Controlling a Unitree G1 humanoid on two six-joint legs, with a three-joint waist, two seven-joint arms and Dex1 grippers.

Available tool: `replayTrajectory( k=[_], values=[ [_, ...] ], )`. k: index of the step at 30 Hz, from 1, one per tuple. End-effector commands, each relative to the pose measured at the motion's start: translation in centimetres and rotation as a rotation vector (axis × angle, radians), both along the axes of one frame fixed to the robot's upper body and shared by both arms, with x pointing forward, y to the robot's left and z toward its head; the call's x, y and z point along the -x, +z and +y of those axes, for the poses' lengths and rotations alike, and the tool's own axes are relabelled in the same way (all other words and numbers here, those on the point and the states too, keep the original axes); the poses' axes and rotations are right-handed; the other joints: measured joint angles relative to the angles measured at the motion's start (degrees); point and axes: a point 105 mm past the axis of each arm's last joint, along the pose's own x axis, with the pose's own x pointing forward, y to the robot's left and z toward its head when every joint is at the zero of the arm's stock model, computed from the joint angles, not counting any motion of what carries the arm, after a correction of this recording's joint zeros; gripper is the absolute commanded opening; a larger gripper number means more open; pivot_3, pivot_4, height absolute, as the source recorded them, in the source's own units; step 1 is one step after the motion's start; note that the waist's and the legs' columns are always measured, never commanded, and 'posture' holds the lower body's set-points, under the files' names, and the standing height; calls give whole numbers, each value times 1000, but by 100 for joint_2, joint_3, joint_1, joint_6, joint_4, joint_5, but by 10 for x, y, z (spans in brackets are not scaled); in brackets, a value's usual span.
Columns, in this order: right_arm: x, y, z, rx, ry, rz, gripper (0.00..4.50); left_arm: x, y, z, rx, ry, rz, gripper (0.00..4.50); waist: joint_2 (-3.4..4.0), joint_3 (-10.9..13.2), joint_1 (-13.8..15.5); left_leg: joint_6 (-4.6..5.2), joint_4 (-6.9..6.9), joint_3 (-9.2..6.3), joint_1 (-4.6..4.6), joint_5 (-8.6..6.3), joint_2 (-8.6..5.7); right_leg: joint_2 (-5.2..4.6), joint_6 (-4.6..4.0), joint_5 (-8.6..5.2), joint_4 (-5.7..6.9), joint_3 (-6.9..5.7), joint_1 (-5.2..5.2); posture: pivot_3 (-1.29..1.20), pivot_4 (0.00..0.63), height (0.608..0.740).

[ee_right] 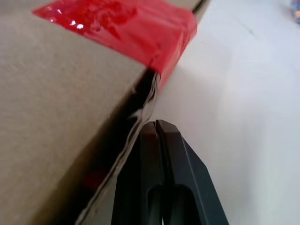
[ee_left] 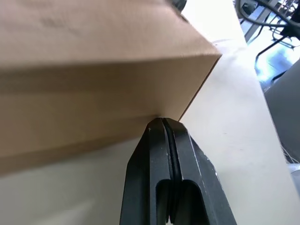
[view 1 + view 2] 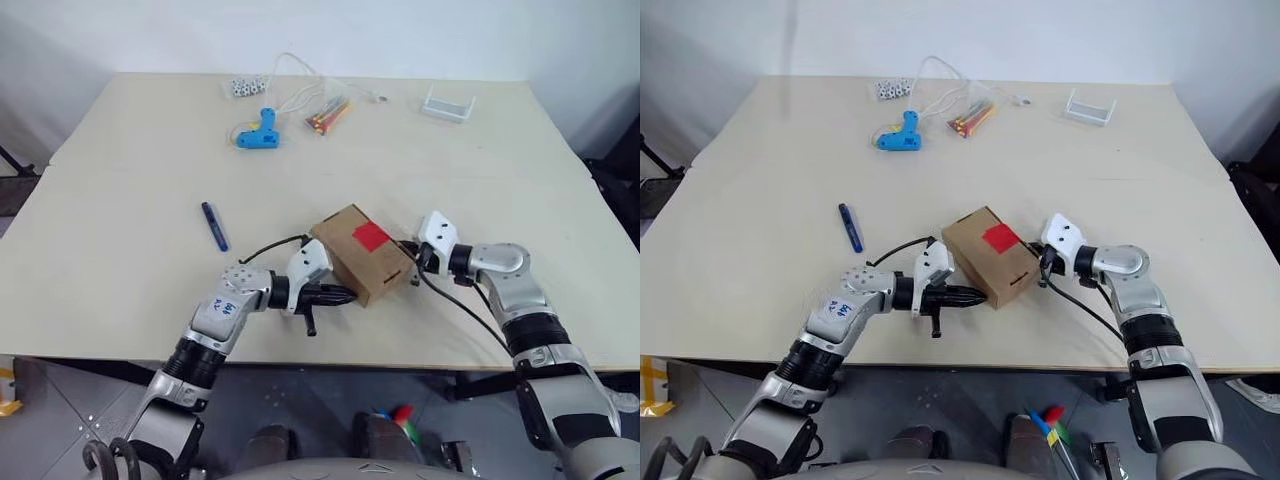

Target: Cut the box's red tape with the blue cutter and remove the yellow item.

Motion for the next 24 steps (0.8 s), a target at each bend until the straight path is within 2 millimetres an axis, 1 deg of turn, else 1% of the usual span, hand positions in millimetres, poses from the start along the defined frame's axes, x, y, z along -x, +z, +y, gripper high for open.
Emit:
replayTrajectory(
  k=[1, 3, 4, 7, 8, 9, 10, 11, 12, 13, 14, 15, 16, 17, 18, 19, 20, 21, 23, 24],
  values=[
    [-2, 9, -3, -15, -3, -38, 33, 3, 3, 3, -2, 16, -26, 0, 0, 0, -3, 0, 0, 0, 0, 0, 0, 0, 0, 0, -1, 0, 0, 0, 150, 740],
    [-1, 10, -9, -5, -21, -39, 33, 4, 1, 12, -32, 35, -35, 0, 1, 1, -8, 0, 0, 0, 0, 0, 0, 0, 0, 0, 0, 0, -1, 0, 150, 740],
    [2, 15, -17, -17, -30, -39, 33, 5, 2, 26, -44, 64, -38, 0, 3, 1, -8, -1, 0, -2, 0, 0, 2, 0, 0, 0, 0, 0, -2, 0, 150, 740],
    [16, 31, -38, -80, -47, -35, 33, 17, 10, 68, -48, 126, -50, 0, 13, 5, -18, -7, -3, -5, 0, -4, 8, -1, -2, -1, 0, 11, -3, 0, 150, 740],
    [24, 35, -42, -95, -28, -36, 398, 20, 13, 81, -34, 162, -51, 0, 15, 6, -15, -9, -4, -8, -1, -6, 12, -2, -3, -1, -1, 16, -5, 0, 150, 740],
    [33, 41, -48, -120, -17, -45, 604, 22, 16, 101, -11, 232, -64, 183, 16, 7, -10, -14, -4, -12, -2, -11, 19, -16, -6, -2, -4, 24, -4, 0, 150, 740],
    [42, 48, -53, -148, -6, -56, 956, 26, 20, 118, 22, 289, -74, 385, 17, 7, -8, -18, -5, -17, -2, -14, 23, -26, -12, -5, -9, 25, -4, 0, 150, 740],
    [49, 52, -56, -166, 1, -63, 1219, 30, 23, 129, 43, 323, -82, 552, 18, 7, -8, -20, -5, -19, -2, -17, 28, -27, -15, -7, -12, 24, -1, 0, 150, 740],
    [53, 56, -58, -173, -2, -68, 1631, 31, 29, 140, 65, 375, -122, 832, 19, 8, -10, -22, -5, -20, -1, -20, 31, -27, -18, -8, -13, 23, -1, 0, 150, 740],
    [57, 57, -60, -175, -3, -69, 1930, 33, 32, 146, 78, 405, -149, 1145, 20, 8, -2, -24, -6, -19, 0, -23, 34, -27, -20, -9, -16, 22, 1, 0, 150, 740],
    [64, 62, -61, -179, 7, -77, 2302, 33, 41, 164, 113, 501, -192, 1458, 20, 9, -1, -24, -5, -19, 2, -23, 33, -27, -20, -9, -17, 21, 4, 0, 150, 740],
    [74, 72, -60, -214, 33, -114, 2647, 34, 49, 191, 129, 631, -256, 1748, 20, 9, 2, -24, -4, -17, 2, -23, 33, -28, -23, -8, -22, 21, 6, 0, 150, 740],
    [82, 79, -60, -239, 52, -139, 2945, 38, 54, 209, 136, 718, -298, 2039, 20, 9, 9, -24, -4, -18, 1, -23, 34, -29, -26, -6, -26, 21, 7, 0, 150, 740],
    [93, 87, -57, -275, 100, -167, 3410, 42, 62, 229, 139, 820, -363, 2424, 20, 9, 11, -24, -5, -19, 8, -26, 35, -31, -26, -6, -28, 19, 8, 0, 150, 740],
    [103, 90, -52, -297, 131, -167, 3669, 52, 76, 261, 152, 979, -445, 2650, 21, 9, 10, -24, -5, -18, 8, -27, 35, -31, -26, -6, -35, 19, 8, 0, 150, 740],
    [109, 91, -49, -309, 150, -159, 3705, 61, 85, 282, 164, 1084, -497, 2935, 21, 9, 0, -23, -8, -17, 6, -28, 35, -31, -26, -6, -40, 20, 6, 0, 150, 740],
    [113, 94, -45, -333, 164, -168, 3705, 71, 87, 295, 191, 1153, -487, 3245, 19, 8, -4, -25, -13, -17, 7, -30, 39, -28, -27, -7, -34, 19, 7, 0, 150, 740],
    [114, 95, -44, -346, 153, -181, 3705, 78, 86, 299, 189, 1176, -472, 3533, 19, 8, -8, -27, -13, -17, 9, -35, 43, -25, -27, -7, -34, 18, 8, 0, 150, 740],
    [119, 97, -38, -389, 187, -134, 3705, 92, 75, 303, 181, 1188, -392, 4159, 21, 7, 0, -19, -13, -10, 14, -40, 40, -33, -27, -6, -36, 19, 15, 0, 150, 740],
    [118, 102, -36, -417, 185, -135, 3854, 101, 70, 309, 180, 1208, -357, 4461, 20, 7, 11, -12, -12, -6, 18, -43, 35, -45, -26, -6, -46, 16, 18, 0, 150, 740]
  ],
)
